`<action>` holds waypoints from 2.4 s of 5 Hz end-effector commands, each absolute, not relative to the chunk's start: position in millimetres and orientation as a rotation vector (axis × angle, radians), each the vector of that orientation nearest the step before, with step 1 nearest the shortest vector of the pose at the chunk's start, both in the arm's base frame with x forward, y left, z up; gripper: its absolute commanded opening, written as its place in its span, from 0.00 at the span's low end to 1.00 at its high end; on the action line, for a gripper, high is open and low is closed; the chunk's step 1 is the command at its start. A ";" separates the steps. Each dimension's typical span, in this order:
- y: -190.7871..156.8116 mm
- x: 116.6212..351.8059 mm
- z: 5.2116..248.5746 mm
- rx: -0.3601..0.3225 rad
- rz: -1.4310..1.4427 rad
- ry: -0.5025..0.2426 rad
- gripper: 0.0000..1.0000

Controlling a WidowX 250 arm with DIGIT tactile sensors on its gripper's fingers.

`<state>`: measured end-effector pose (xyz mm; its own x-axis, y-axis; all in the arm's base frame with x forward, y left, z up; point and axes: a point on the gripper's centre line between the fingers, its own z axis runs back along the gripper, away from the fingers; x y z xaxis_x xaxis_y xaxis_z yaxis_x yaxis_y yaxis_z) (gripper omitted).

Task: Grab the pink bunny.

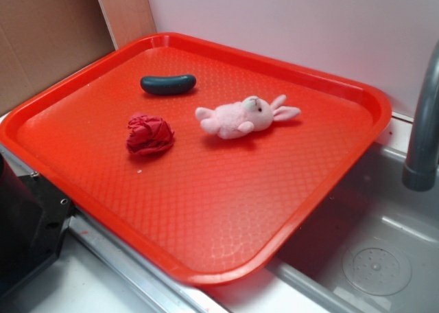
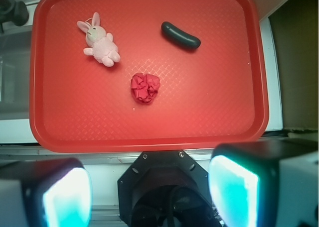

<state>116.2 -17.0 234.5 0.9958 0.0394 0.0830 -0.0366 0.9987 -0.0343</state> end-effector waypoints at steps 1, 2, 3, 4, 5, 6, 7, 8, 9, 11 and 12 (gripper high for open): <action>-17.0 116.2 234.5 -0.033 0.038 -0.084 1.00; -12.1 128.4 231.4 -0.034 -0.010 -0.141 1.00; -13.6 141.1 227.3 0.000 -0.059 -0.196 1.00; -17.0 160.5 214.4 -0.012 -0.136 -0.235 1.00; -22.1 183.0 194.1 0.011 -0.160 -0.265 1.00; -32.8 207.1 171.5 -0.029 -0.200 -0.280 1.00; -48.0 235.9 138.2 -0.071 -0.281 -0.277 1.00; -64.0 263.0 106.1 -0.064 -0.337 -0.269 1.00; -74.2 276.0 73.9 -0.071 -0.391 -0.219 1.00; -90.0 277.8 25.1 -0.117 -0.506 -0.106 0.94; -87.7 276.9 29.3 -0.136 -0.492 -0.121 0.00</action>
<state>277.2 -84.2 22.1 0.8803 -0.4591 0.1196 0.4713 0.8751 -0.1099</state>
